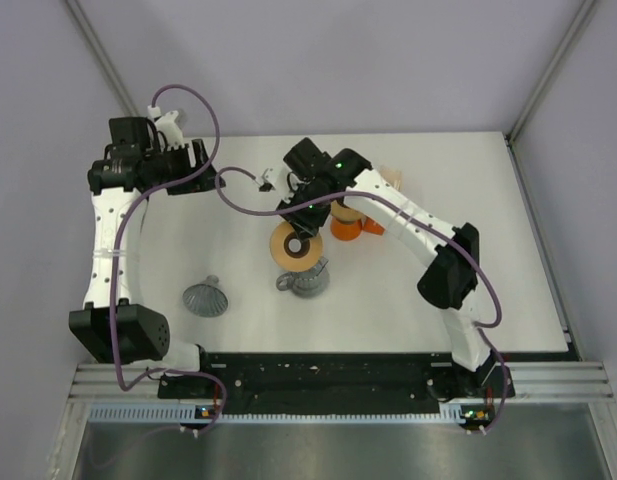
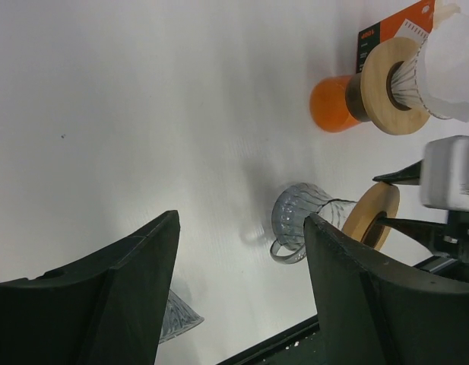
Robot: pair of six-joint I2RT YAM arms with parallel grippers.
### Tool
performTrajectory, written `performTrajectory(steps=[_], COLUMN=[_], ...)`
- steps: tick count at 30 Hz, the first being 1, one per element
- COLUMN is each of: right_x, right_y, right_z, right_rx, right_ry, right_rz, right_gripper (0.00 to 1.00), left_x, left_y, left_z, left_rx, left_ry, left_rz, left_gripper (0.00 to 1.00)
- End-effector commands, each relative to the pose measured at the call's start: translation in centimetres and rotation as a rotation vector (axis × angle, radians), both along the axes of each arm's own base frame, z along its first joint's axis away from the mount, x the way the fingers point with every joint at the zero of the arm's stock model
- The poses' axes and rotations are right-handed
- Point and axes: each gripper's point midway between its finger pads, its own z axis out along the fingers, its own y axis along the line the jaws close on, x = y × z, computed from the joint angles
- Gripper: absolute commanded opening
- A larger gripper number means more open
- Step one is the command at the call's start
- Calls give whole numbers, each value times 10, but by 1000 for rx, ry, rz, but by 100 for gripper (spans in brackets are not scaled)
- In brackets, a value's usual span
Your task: Place the coffee filter in the dripper
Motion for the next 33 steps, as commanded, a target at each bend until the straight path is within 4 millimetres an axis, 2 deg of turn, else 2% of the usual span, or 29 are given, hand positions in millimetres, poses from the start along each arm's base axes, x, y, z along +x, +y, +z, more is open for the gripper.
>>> performTrajectory(steps=[1,12,17,20,25,33], right_x=[-15,-20,-19,-12,-9,-12], right_y=[-6,-6,-9,-9,-7,-1], right_z=[-17,-56,-64,-64,-64,-52], right_rx=[-74,-147,-177,-187,-194,-162], right_ry=[70,158,157,135,116,97], right_rz=[74,94,89,73,58,68], right_gripper=[0,4,7,15,38,53], left_x=[1,0,1,1,0,-1], left_y=[4,3,3,2,2,2], left_z=[21,19,18,18,17,17], left_rx=[21,11,8,3,3,0], left_ry=[-104,-100,-100,-97,-95,-94], left_rz=[0,-3,-5,-9,-10,-18], left_gripper=[72,72,71,72,71,72])
